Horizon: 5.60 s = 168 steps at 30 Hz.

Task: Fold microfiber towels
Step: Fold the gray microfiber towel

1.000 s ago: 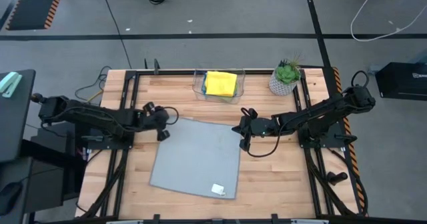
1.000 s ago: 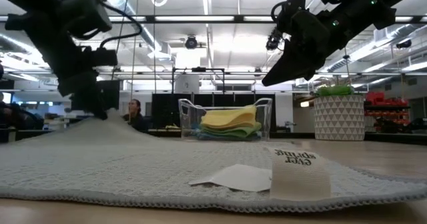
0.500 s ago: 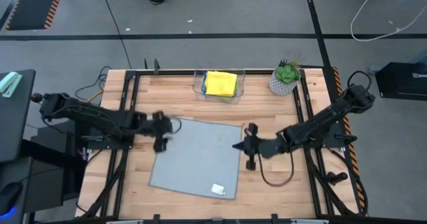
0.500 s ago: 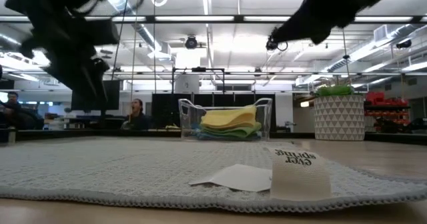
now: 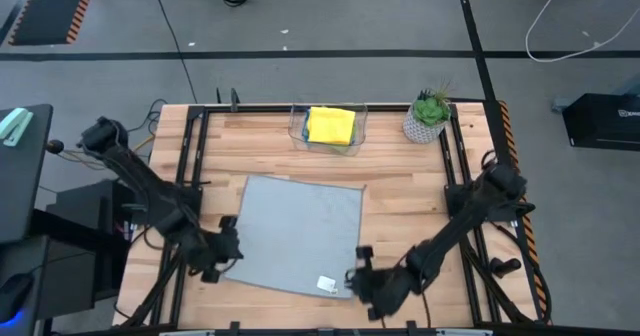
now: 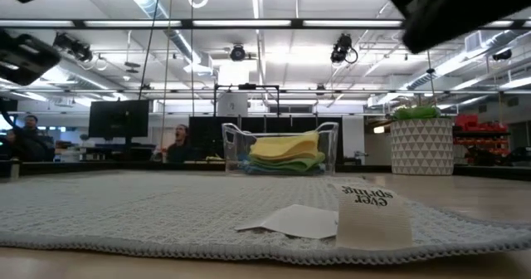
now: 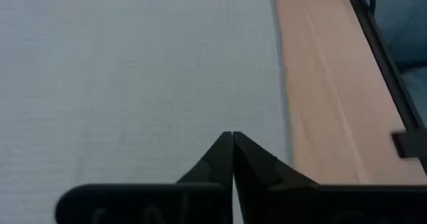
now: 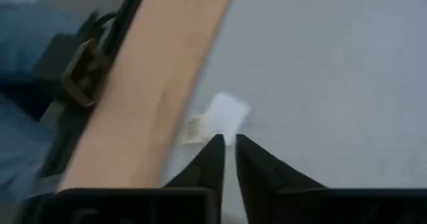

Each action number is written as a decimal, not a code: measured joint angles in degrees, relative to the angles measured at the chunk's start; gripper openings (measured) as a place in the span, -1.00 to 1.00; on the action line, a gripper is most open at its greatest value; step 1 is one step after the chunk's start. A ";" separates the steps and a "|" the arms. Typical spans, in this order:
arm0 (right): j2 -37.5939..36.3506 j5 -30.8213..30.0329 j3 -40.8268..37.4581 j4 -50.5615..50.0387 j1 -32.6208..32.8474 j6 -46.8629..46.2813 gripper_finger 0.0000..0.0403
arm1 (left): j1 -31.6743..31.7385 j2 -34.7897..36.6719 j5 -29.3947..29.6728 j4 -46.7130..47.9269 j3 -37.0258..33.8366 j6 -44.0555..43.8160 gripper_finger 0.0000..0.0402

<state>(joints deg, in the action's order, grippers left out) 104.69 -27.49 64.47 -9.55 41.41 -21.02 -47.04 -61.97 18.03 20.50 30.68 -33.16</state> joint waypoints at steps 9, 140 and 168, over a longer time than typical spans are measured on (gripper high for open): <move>9.14 0.40 10.99 -10.68 4.41 -7.16 -0.28 | -6.70 -8.26 1.80 -1.91 1.81 -9.70 -0.57; -3.72 -6.86 -4.81 -37.95 -17.21 -42.03 -0.99 | 14.03 -9.71 29.97 18.06 -1.16 -36.58 -0.99; -3.89 -5.29 -2.92 -45.04 -23.82 -36.31 -0.28 | 21.13 -8.77 25.23 24.12 0.43 -21.71 0.02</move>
<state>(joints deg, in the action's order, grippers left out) 100.80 -32.78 61.54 -54.59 17.58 -57.33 -25.90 -70.74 43.26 44.62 31.10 -54.87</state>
